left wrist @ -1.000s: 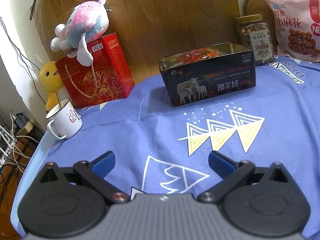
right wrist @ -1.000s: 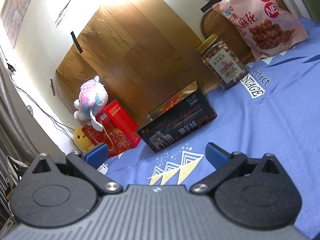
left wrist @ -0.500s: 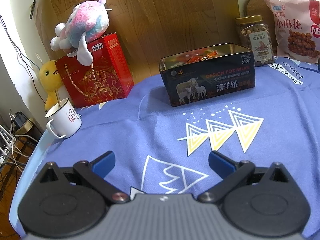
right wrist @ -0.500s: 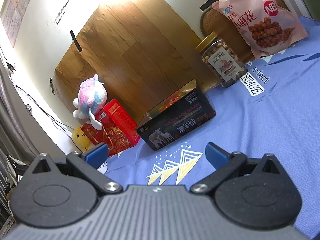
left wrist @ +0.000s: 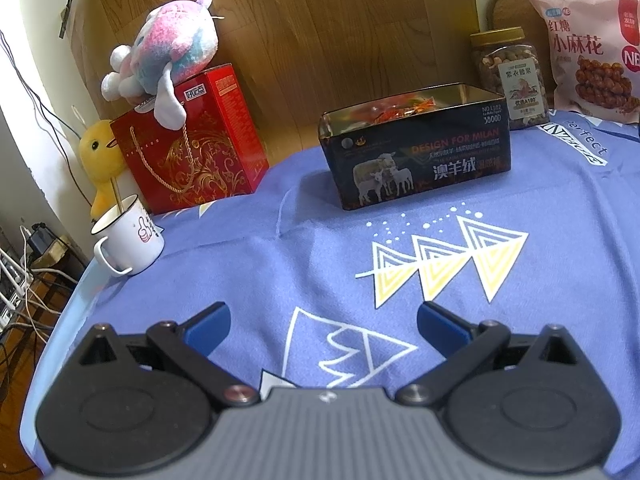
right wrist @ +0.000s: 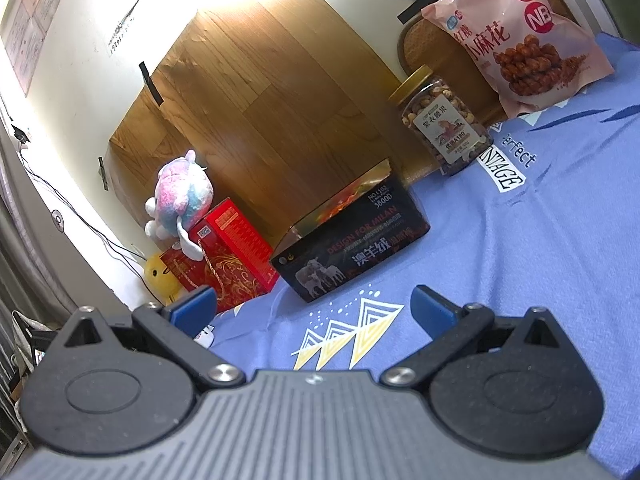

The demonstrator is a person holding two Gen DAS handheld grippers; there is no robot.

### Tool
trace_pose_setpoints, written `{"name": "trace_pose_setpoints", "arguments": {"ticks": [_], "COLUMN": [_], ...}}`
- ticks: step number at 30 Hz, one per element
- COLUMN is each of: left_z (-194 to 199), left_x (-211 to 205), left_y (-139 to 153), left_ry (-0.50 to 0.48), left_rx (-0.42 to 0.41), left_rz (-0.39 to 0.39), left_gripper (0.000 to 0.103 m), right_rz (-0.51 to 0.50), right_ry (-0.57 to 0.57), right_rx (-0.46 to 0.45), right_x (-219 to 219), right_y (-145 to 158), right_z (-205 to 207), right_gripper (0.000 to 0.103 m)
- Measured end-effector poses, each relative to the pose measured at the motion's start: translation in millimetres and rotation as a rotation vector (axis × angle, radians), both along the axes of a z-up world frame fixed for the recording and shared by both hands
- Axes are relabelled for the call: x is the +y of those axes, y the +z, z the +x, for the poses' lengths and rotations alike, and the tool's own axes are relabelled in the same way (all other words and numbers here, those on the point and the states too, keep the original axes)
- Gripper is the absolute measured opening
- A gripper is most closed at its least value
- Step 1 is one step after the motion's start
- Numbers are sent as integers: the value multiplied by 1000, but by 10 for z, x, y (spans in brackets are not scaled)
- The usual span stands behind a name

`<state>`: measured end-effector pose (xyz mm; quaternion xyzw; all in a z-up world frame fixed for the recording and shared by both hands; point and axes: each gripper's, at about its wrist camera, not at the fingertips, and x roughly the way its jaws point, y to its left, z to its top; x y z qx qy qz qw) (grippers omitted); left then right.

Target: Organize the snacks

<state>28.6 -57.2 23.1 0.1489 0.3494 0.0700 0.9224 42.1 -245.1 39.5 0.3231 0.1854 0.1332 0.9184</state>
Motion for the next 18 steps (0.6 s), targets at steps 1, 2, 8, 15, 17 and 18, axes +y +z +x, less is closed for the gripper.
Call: {"name": "trace_pose_setpoints", "arguments": {"ticks": [1,2,8,15,17,18], "left_z": [0,-2,-5,-4,-3,-2], "left_x": [0,1,1,3,7,8], "left_y": [0,2,5,1,1,1], "left_ry": [-1,-1,-1,1,4,5], "left_rx": [0,-1,0,2,2,2], "left_rz": [1,1,-1,4,6,7], "left_gripper": [103,103,103,103,103,103], "right_rz": [-1,-1,0,0,1,1], "right_ry": [0,0,-1,-1,-1,-1], "right_rx": [0,0,0,1,1,1], "right_x": [-2,-2,-2,-3,-2,-3], "right_y": [-1,-2,-1,-9,-6,-9], "right_z": [0,-3,0,-11,-7,-12], "right_gripper": [103,103,103,103,103,103]}}
